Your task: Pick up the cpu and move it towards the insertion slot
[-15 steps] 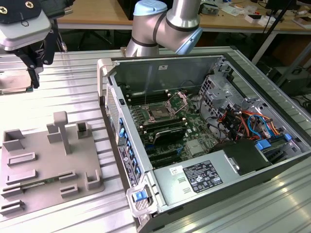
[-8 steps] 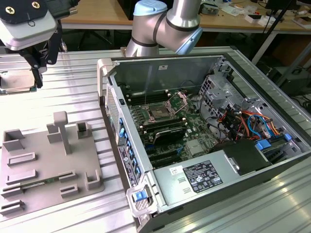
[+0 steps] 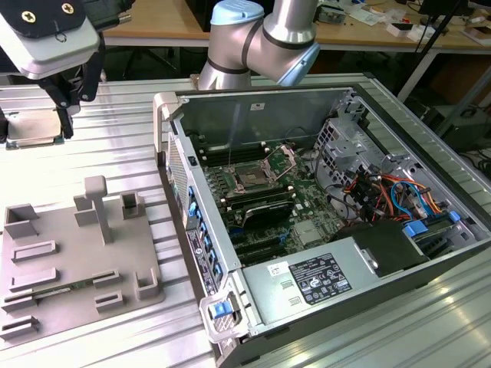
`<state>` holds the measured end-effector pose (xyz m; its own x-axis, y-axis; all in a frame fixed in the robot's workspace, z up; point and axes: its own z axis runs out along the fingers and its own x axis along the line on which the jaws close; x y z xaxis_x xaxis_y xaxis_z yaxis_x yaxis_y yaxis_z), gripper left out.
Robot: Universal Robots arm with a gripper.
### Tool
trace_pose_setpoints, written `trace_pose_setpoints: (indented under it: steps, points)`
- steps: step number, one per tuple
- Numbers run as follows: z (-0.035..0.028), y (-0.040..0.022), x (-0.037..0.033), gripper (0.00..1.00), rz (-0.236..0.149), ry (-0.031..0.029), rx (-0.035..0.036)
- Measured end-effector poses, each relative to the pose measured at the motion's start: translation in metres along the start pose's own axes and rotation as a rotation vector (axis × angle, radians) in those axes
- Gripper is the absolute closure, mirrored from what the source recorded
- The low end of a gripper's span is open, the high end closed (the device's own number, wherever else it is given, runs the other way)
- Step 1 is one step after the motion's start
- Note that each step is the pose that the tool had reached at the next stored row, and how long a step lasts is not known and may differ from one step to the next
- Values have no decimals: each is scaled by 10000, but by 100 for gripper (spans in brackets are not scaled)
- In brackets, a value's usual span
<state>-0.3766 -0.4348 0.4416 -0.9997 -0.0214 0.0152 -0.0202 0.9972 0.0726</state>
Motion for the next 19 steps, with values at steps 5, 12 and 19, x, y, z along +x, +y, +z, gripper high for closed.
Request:
trace_pose_setpoints:
  steps: [5,12,19]
  points:
    - [0,-1,-34,45,0,0,0]
    - [-1,-2,-98,45,0,-1,0]
    - [-2,-3,-139,45,1,0,0]
